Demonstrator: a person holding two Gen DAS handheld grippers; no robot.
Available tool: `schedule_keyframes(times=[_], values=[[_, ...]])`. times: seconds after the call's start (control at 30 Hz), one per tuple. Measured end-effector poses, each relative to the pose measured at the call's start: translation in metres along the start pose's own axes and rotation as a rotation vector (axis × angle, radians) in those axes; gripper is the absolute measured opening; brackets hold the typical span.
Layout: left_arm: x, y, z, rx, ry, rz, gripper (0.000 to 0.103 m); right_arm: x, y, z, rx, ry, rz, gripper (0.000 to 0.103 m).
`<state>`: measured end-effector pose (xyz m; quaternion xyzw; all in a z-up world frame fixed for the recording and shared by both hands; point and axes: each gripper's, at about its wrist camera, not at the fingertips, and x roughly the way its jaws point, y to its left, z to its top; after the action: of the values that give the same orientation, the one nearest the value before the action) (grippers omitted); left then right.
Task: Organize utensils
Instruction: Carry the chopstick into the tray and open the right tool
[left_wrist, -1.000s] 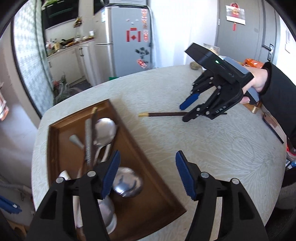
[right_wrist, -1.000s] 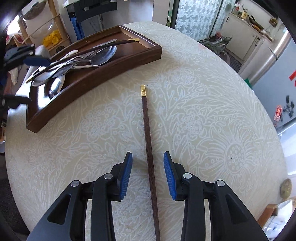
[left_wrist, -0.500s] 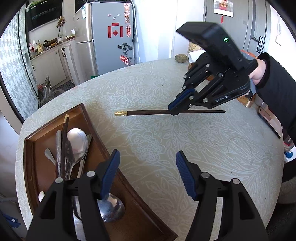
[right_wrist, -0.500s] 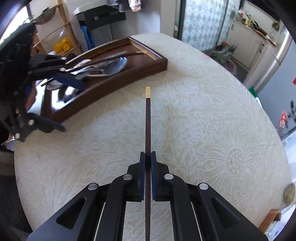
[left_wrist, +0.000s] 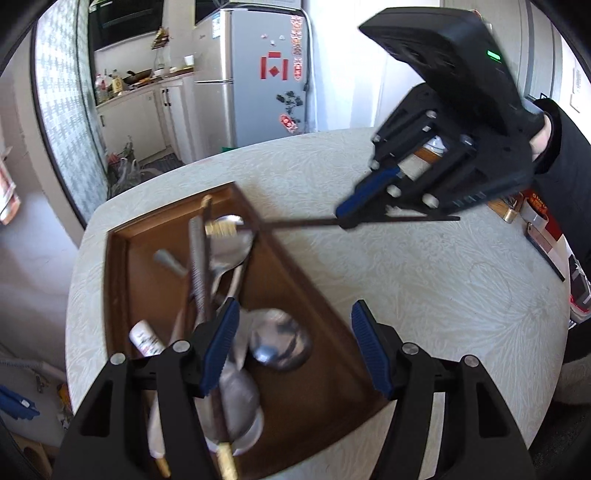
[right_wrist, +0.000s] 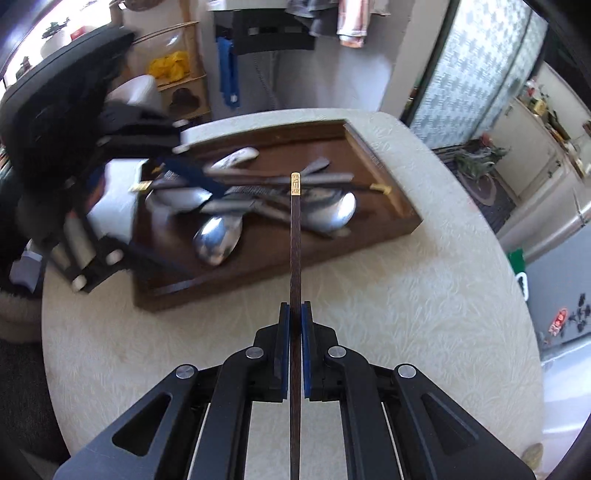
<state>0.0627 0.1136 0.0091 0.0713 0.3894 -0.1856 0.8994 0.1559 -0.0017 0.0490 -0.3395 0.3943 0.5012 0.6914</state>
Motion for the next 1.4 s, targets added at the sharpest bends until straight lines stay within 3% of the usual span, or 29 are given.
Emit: schedule_keyframes(times=[0.2, 0.37, 0.5, 0.87, 1.17, 1.2, 1.27, 1.4], values=[[-0.027, 0.018, -0.021, -0.056, -0.021, 0.027, 0.067, 0.02, 0.016, 0.05, 0.137, -0.021, -0.042, 0.005], [-0.04, 0.024, -0.034, -0.066, -0.031, 0.042, 0.067, 0.037, 0.033, 0.067, 0.27, -0.009, -0.085, 0.005], [-0.043, 0.02, -0.038, -0.064, -0.044, 0.045, 0.067, 0.044, 0.039, 0.07, 0.404, -0.012, -0.143, 0.005], [-0.053, 0.008, -0.051, -0.073, -0.085, 0.071, 0.067, 0.055, 0.051, 0.06, 0.731, -0.038, -0.194, 0.006], [-0.065, 0.003, -0.056, -0.086, -0.12, 0.059, 0.068, 0.058, 0.046, 0.067, 0.845, -0.044, -0.257, 0.007], [-0.066, 0.004, -0.056, -0.088, -0.122, 0.06, 0.068, 0.06, 0.045, 0.068, 0.846, -0.034, -0.266, 0.01], [-0.068, 0.004, -0.057, -0.088, -0.126, 0.062, 0.068, 0.061, 0.046, 0.067, 0.832, -0.026, -0.275, 0.048], [-0.069, 0.005, -0.059, -0.097, -0.128, 0.076, 0.072, 0.048, 0.051, 0.059, 0.789, -0.052, -0.304, 0.054]])
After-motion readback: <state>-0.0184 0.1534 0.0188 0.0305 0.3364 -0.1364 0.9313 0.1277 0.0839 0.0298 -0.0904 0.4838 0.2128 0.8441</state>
